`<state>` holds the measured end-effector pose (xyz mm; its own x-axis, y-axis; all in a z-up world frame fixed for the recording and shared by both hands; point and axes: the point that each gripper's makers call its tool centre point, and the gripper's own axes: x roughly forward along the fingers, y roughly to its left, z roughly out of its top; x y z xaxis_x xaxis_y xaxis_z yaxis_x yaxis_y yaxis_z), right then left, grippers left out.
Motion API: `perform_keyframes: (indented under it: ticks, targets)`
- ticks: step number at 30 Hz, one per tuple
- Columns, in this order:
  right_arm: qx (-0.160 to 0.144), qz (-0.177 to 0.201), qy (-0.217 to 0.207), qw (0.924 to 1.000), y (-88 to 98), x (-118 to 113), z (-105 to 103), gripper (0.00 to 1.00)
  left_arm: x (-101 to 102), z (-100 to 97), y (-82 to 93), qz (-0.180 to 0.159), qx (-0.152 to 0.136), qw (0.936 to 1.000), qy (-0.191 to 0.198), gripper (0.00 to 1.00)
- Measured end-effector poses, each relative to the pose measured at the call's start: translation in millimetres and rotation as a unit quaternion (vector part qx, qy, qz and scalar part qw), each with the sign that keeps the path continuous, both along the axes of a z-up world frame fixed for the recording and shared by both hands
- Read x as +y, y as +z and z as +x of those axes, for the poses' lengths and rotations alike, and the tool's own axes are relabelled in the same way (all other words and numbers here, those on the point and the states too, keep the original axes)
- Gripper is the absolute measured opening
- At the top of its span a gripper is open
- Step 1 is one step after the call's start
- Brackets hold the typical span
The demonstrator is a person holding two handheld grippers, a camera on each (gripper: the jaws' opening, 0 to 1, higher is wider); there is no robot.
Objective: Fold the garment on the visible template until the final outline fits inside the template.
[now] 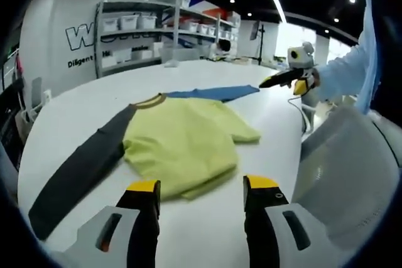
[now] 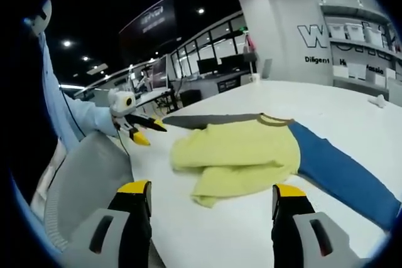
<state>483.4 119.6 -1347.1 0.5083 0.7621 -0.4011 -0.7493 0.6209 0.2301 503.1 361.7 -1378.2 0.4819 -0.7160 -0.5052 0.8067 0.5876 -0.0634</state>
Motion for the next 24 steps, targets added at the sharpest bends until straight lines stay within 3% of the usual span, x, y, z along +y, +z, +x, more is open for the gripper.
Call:
perform_keyframes:
  ticks: [6,11,12,15,18,24]
  targets:
    - [0.010,-0.003,0.007,0.9999,-11.3,16.0,-4.9,0.70,-8.8,-6.5,-7.9,0.023,-0.009,0.9995,-0.019,0.49]
    - [0.010,-0.037,0.023,0.9990,-27.8,33.0,-9.0,0.58,-10.5,-3.1,-21.0,0.088,-0.047,0.9946,-0.027,0.46]
    - [0.010,-0.060,0.027,0.9978,-34.7,34.4,-9.6,0.55,-9.8,-2.1,-24.1,0.102,-0.051,0.9931,-0.027,0.45]
    - [0.005,-0.070,0.029,0.9971,-41.5,43.0,-8.4,0.43,-17.3,-2.5,-29.4,0.104,-0.046,0.9932,-0.027,0.40]
    - [0.019,-0.083,0.026,0.9960,-52.8,50.2,-7.5,0.33,-23.3,-8.2,-40.7,0.120,-0.025,0.9919,-0.034,0.32]
    - [0.028,-0.110,0.030,0.9932,-70.7,55.0,-12.0,0.27,-25.4,-8.4,-49.4,0.138,-0.021,0.9899,-0.027,0.30]
